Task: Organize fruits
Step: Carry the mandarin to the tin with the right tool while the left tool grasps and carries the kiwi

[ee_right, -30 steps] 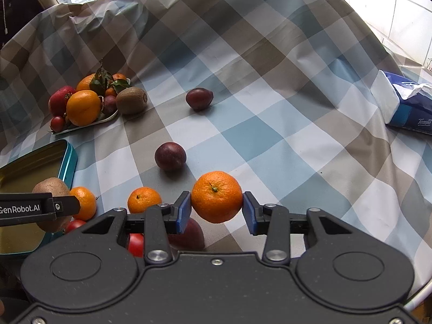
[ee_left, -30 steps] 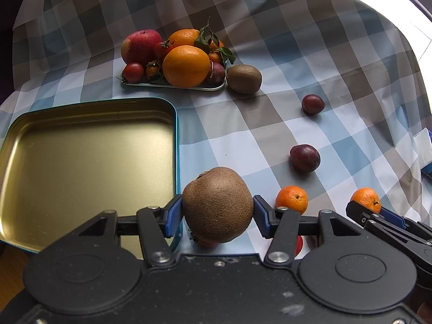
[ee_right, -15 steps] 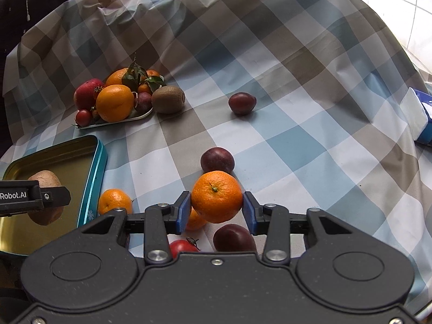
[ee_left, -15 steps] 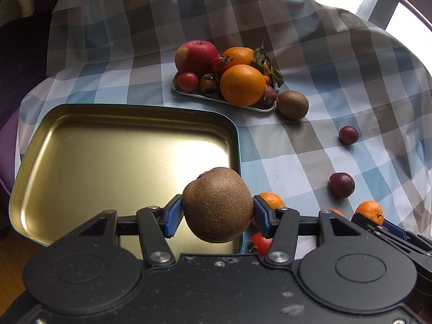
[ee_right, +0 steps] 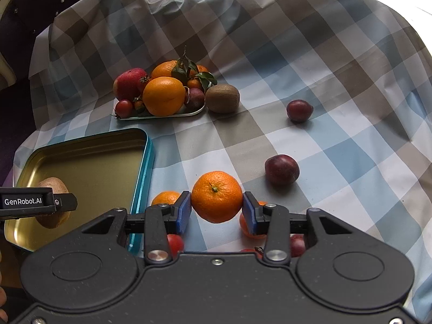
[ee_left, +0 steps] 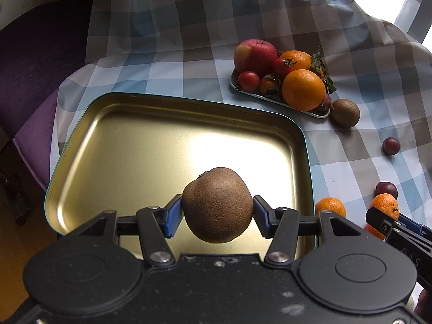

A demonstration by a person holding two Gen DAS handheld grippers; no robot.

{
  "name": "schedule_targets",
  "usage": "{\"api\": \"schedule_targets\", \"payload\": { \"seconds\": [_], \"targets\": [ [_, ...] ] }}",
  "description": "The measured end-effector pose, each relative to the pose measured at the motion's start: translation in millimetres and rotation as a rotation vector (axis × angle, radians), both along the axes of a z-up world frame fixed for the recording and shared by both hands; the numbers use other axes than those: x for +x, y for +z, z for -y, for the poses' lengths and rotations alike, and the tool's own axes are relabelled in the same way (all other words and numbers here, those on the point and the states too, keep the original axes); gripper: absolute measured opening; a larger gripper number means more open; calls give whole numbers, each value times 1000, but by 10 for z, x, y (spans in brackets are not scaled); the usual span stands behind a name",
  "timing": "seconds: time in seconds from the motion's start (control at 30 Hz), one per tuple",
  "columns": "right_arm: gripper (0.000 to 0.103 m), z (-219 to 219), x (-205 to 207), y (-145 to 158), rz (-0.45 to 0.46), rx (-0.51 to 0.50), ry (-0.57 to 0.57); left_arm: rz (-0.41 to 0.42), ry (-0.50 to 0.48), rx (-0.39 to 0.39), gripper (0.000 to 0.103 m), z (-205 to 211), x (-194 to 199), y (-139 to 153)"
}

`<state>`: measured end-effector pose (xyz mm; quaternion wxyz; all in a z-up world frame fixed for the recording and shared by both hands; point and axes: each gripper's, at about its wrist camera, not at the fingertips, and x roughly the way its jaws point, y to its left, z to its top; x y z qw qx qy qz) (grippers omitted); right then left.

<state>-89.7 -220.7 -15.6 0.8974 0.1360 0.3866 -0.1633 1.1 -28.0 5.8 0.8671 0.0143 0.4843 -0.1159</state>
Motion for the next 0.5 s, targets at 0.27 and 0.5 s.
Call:
{"api": "schedule_targets", "payload": {
  "seconds": [0.27, 0.5],
  "targets": [
    [49, -329, 201, 20, -4, 0, 88, 10, 40, 64, 56, -275, 99, -62],
    [49, -584, 334, 18, -4, -2, 149, 10, 52, 94, 56, -453, 190, -128]
  ]
}}
